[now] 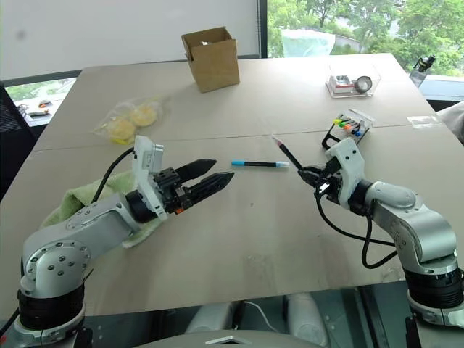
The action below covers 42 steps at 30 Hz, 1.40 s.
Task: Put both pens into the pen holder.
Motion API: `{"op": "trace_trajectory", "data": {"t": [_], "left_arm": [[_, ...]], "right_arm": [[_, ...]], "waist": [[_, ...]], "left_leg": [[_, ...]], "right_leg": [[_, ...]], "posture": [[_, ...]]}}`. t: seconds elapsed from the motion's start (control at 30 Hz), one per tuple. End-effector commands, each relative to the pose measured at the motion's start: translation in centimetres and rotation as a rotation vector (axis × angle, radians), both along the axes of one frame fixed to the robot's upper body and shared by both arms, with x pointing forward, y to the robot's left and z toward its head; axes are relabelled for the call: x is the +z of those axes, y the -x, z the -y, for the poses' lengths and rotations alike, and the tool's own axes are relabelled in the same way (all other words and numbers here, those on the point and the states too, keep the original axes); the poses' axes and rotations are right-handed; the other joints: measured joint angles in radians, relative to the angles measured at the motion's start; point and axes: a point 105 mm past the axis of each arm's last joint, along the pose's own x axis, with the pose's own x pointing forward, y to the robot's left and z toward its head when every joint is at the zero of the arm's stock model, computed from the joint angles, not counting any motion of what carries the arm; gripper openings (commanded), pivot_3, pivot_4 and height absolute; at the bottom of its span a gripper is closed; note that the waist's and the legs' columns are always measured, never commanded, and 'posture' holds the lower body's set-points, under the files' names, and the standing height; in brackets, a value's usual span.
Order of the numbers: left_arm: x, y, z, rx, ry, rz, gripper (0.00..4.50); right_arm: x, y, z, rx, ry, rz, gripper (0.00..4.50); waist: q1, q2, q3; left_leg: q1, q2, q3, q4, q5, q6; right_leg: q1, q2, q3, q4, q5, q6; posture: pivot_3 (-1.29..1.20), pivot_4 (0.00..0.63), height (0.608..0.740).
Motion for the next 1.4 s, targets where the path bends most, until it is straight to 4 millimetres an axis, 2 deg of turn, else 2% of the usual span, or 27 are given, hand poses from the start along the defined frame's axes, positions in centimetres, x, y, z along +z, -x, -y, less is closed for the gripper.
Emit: {"op": "trace_trajectory", "data": {"t": [0.03, 0.1, 0.2, 0.33, 0.5, 0.67, 0.9, 1.1, 1.4], "left_arm": [[0.8, 0.6, 0.5, -0.044, -0.052, 0.075, 3.92], [1.1, 1.0, 0.5, -0.063, -0.086, 0.110, 3.92], [0.8, 1.6, 0.3, -0.082, -0.160, 0.147, 3.92], [0.8, 1.9, 0.0, -0.066, -0.164, 0.167, 3.92], [0.9, 2.0, -0.1, -0.044, -0.153, 0.177, 3.92], [0.9, 2.1, -0.2, -0.047, -0.147, 0.182, 3.92], [1.0, 1.8, -0.3, -0.062, -0.149, 0.184, 3.92], [1.1, 1.5, -0.3, -0.082, -0.150, 0.185, 3.92], [1.2, 1.3, 0.0, -0.104, -0.147, 0.187, 3.92]], "right_arm": [[1.9, -1.9, 3.0, -0.176, -0.075, -0.073, 0.03], [3.2, -2.4, 3.4, -0.201, -0.168, -0.138, 0.03], [4.9, -2.5, 2.9, -0.199, -0.297, -0.219, 0.03], [5.8, -3.5, 2.7, -0.252, -0.458, -0.284, 0.03], [5.6, -4.5, 4.1, -0.395, -0.609, -0.331, 0.03], [4.6, -4.2, 6.1, -0.531, -0.692, -0.371, 0.03], [4.6, -3.3, 5.8, -0.541, -0.762, -0.393, 0.03], [4.7, -1.4, 4.6, -0.594, -0.881, -0.494, 0.03], [5.5, -1.6, 3.7, -0.688, -1.015, -0.540, 0.03]], "waist": [[-0.001, 0.000, 0.000], [-0.002, 0.000, 0.000], [-0.004, 0.001, 0.000], [-0.006, 0.001, 0.000], [0.000, 0.001, 0.000], [-0.007, 0.001, 0.000], [-0.031, 0.001, 0.000], [-0.033, 0.002, 0.000], [-0.035, 0.001, -0.001]], "left_leg": [[0.000, 0.000, 0.000, 0.000, 0.000, 0.000], [0.000, 0.000, 0.001, 0.000, 0.000, 0.000], [0.000, 0.000, 0.001, -0.002, 0.000, 0.000], [-0.006, 0.001, 0.002, -0.002, 0.000, 0.000], [-0.012, -0.001, 0.002, 0.000, 0.000, 0.000], [-0.011, -0.001, 0.003, -0.001, 0.000, 0.000], [-0.009, 0.000, 0.008, 0.000, 0.001, 0.001], [-0.010, 0.000, 0.009, 0.000, 0.001, 0.001], [-0.008, 0.001, 0.010, 0.001, 0.001, 0.001]], "right_leg": [[0.000, 0.000, 0.000, 0.000, 0.000, 0.000], [0.000, 0.000, 0.001, 0.000, 0.000, 0.000], [-0.002, 0.001, 0.001, 0.000, 0.000, 0.000], [-0.008, 0.001, 0.002, 0.001, 0.000, 0.000], [-0.014, -0.001, 0.001, 0.001, 0.000, 0.000], [-0.015, -0.001, 0.003, 0.003, 0.000, 0.000], [-0.015, 0.000, 0.006, 0.007, 0.000, 0.000], [-0.015, 0.000, 0.006, 0.007, 0.000, 0.000], [-0.015, 0.005, 0.007, 0.008, 0.001, 0.001]], "posture": [[0.00, 0.150, 0.740], [0.00, 0.150, 0.740], [0.00, 0.150, 0.740], [0.00, 0.150, 0.740], [0.00, 0.150, 0.740], [0.00, 0.150, 0.740], [0.00, 0.150, 0.740], [0.00, 0.150, 0.740], [0.00, 0.150, 0.740]]}}
